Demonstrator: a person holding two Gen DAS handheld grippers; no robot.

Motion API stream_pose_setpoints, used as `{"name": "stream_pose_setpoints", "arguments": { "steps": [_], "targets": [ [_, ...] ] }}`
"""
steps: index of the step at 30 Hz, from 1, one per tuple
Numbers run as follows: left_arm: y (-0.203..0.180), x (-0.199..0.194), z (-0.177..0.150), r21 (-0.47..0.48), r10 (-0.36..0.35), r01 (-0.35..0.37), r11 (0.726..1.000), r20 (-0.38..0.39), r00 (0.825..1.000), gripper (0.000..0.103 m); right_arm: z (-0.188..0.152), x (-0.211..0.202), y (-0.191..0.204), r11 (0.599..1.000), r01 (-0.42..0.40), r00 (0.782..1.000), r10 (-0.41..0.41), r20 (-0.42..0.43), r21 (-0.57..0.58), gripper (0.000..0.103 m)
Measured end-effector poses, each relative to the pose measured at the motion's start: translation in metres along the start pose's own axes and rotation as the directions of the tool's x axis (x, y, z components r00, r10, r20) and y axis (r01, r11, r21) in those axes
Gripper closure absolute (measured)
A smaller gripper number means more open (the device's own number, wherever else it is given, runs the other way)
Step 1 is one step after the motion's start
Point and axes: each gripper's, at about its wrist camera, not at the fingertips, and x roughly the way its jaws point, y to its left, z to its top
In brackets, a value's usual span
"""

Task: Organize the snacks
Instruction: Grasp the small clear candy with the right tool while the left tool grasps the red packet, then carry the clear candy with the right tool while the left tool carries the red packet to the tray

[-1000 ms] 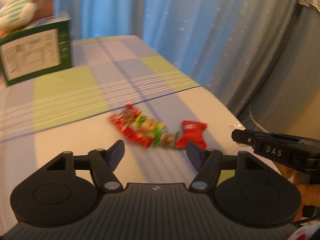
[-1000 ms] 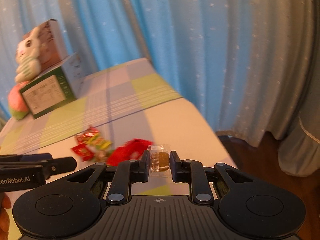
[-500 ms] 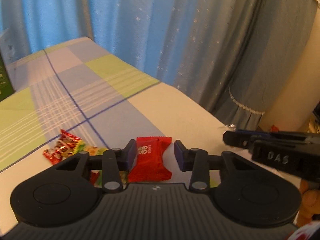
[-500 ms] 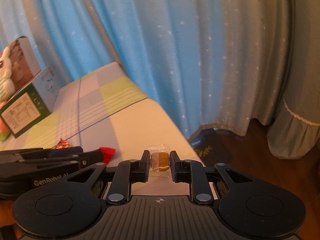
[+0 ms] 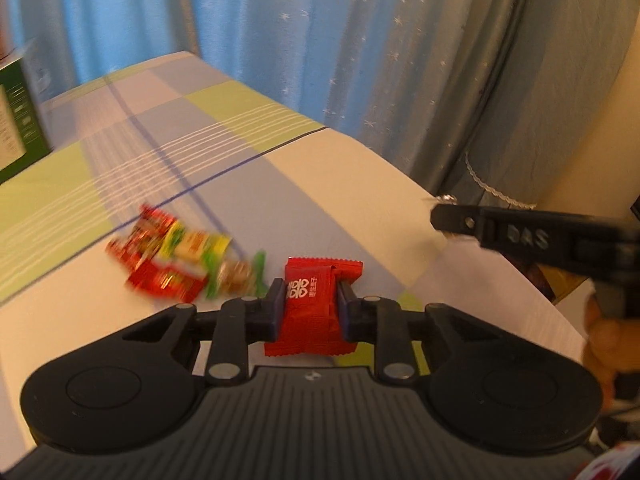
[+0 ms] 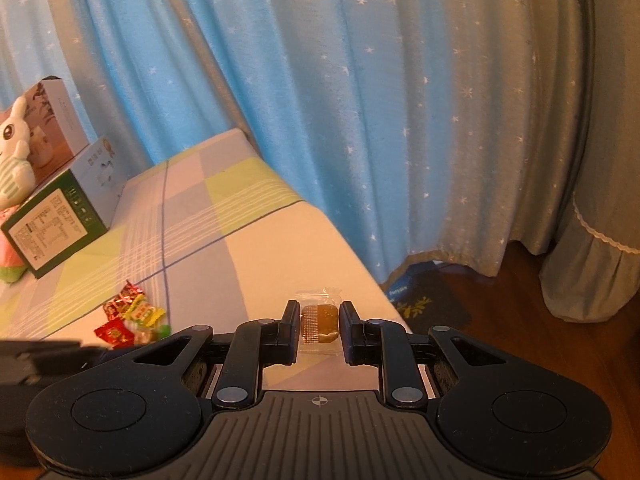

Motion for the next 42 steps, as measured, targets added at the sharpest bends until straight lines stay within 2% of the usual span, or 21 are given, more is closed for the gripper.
{"name": "stream_pose_setpoints", "arguments": {
  "steps": [4,10,20,32,42],
  "targets": [
    [0.011,-0.029,-0.02,-0.066,0.041,-0.04,0.997,0.008,0.999,0.08,-0.001,-0.004,0.011,0.999,-0.04,0.999,0.04,-0.004,-0.027,0.082],
    [0.032,-0.072,-0.045,-0.145,0.121,-0.117,0.982,0.017,0.992,0.08,-0.011,-0.019,0.049,0.987,-0.116,0.993,0.115,-0.021,-0.113,0.082],
    [0.053,-0.157,-0.08,-0.272,0.187,-0.168,0.948,0.047,0.981,0.08,-0.049,-0.067,0.101,0.969,-0.193,0.98,0.183,-0.078,-0.152,0.082],
    [0.054,-0.241,-0.119,-0.353,0.241,-0.196,0.915,0.087,0.967,0.08,-0.076,-0.145,0.145,0.951,-0.239,0.971,0.23,-0.067,-0.199,0.082],
    [0.064,-0.295,-0.137,-0.389,0.301,-0.234,0.891,0.12,0.946,0.08,-0.093,-0.181,0.187,0.919,-0.294,0.956,0.285,-0.073,-0.262,0.082]
  ]
}}
